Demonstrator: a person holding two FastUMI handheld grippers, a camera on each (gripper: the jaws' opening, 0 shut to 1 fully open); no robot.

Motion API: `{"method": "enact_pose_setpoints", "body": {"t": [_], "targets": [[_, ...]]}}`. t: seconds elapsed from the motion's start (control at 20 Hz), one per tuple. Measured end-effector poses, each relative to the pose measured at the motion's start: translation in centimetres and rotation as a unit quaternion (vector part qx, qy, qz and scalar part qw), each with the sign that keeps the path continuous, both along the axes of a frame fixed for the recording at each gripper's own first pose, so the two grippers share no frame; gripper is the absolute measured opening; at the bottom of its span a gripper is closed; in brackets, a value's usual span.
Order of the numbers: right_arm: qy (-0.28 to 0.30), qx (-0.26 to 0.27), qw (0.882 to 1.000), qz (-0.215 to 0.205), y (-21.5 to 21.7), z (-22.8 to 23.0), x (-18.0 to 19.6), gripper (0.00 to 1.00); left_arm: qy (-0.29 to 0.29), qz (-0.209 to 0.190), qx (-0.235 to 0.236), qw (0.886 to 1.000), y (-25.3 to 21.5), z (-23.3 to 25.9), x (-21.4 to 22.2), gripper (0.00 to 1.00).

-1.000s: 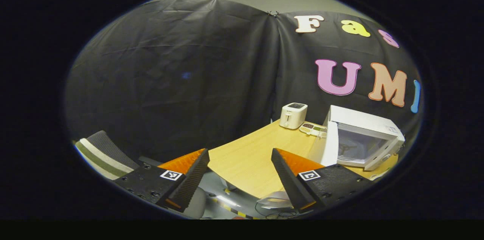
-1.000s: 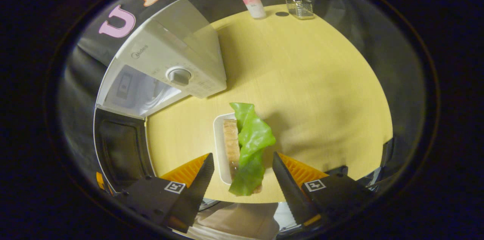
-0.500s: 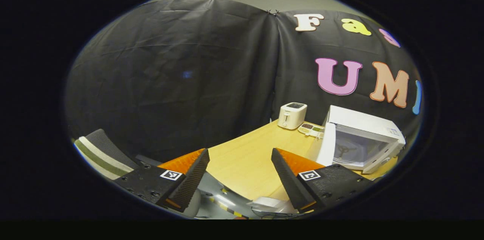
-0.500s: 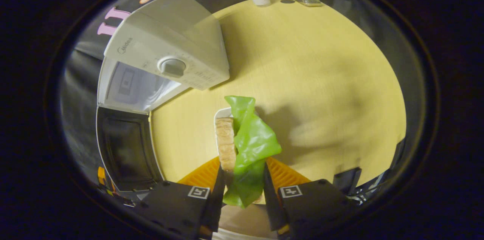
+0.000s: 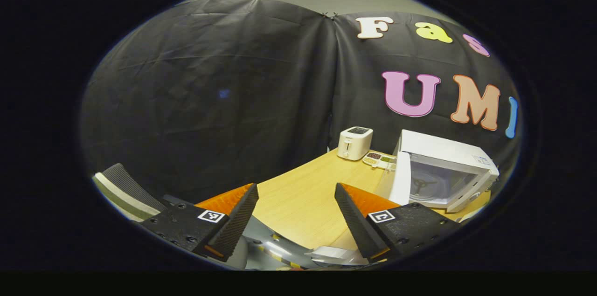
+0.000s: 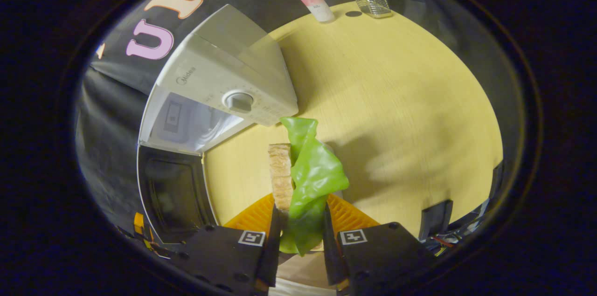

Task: Open the microwave oven with the left hand, put the food in, and close the microwave oven.

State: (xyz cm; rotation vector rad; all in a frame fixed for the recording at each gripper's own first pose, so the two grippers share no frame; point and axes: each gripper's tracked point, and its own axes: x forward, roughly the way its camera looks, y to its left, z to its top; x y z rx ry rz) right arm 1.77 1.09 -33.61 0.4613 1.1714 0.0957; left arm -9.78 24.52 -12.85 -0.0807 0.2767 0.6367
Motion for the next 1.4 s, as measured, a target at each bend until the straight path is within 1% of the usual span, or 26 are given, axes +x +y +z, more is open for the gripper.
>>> {"method": "enact_pose_setpoints", "body": {"t": [0.05, 0.1, 0.15, 0.2, 0.25, 0.3, 0.4, 0.45, 0.5, 0.55, 0.65, 0.8, 1.0, 1.1, 1.15, 1.2, 1.4], "targets": [[-0.006, 0.001, 1.0, -0.005, 0.4, 0.6, -0.1, 0.43, 0.001, -0.003, 0.0, 1.0, 0.2, -0.1, 0.1, 0.96], [-0.011, 0.004, 1.0, -0.011, 0.9, 1.2, -0.2, 0.43, 0.003, -0.006, -0.002, 1.0, 0.6, -0.2, 0.2, 0.93], [-0.017, 0.008, 1.0, -0.019, 1.5, 1.9, -0.2, 0.4, 0.004, -0.01, -0.002, 1.0, 0.8, -0.2, 0.4, 0.95], [-0.026, 0.012, 0.999, -0.028, 2.2, 2.5, -0.3, 0.43, 0.001, -0.011, 0.0, 1.0, 1.3, 0.0, 0.6, 0.92], [-0.035, 0.016, 0.999, -0.037, 3.0, 3.2, -0.2, 0.43, 0.001, -0.013, 0.002, 1.0, 1.7, 0.1, 0.7, 0.92], [-0.046, 0.02, 0.998, -0.048, 3.9, 3.8, -0.1, 0.43, 0.006, -0.014, 0.005, 1.0, 2.2, 0.2, 0.7, 0.95], [-0.068, 0.03, 0.995, -0.067, 6.1, 5.0, 0.0, 0.43, 0.02, -0.022, 0.019, 0.999, 3.3, 0.4, 0.7, 0.95], [-0.08, 0.038, 0.993, -0.073, 7.2, 5.5, 0.2, 0.43, 0.025, -0.032, 0.029, 0.999, 3.6, 0.7, 0.7, 0.96], [-0.092, 0.05, 0.991, -0.077, 8.8, 6.2, 0.4, 0.43, 0.029, -0.042, 0.037, 0.998, 3.8, 1.0, 0.8, 0.92], [-0.102, 0.061, 0.99, -0.08, 10.1, 6.7, 0.5, 0.43, 0.034, -0.055, 0.045, 0.997, 4.0, 1.2, 0.9, 0.96], [-0.112, 0.088, 0.987, -0.076, 13.7, 6.9, 0.2, 0.43, 0.038, -0.077, 0.052, 0.995, 4.1, 1.4, 1.2, 0.95], [-0.126, 0.127, 0.982, -0.068, 19.3, 6.9, 0.2, 0.43, 0.036, -0.105, 0.036, 0.993, 3.8, 0.7, 1.7, 0.95], [-0.142, 0.171, 0.973, -0.07, 25.1, 6.0, 0.7, 0.43, 0.023, -0.112, -0.006, 0.993, 4.5, -0.4, 1.8, 0.96], [-0.157, 0.181, 0.968, -0.078, 27.2, 5.4, 1.5, 0.43, 0.016, -0.114, -0.027, 0.993, 4.8, -0.8, 1.9, 0.95], [-0.164, 0.185, 0.966, -0.082, 28.3, 5.1, 2.0, 0.43, 0.015, -0.115, -0.033, 0.993, 5.1, -1.3, 2.1, 0.92], [-0.168, 0.187, 0.964, -0.085, 29.2, 4.6, 2.5, 0.43, 0.016, -0.117, -0.038, 0.992, 5.1, -1.4, 2.2, 0.95], [-0.183, 0.174, 0.963, -0.092, 31.5, 2.8, 5.2, 0.43, 0.012, -0.125, -0.046, 0.991, 5.7, -1.5, 2.4, 0.95]]}}
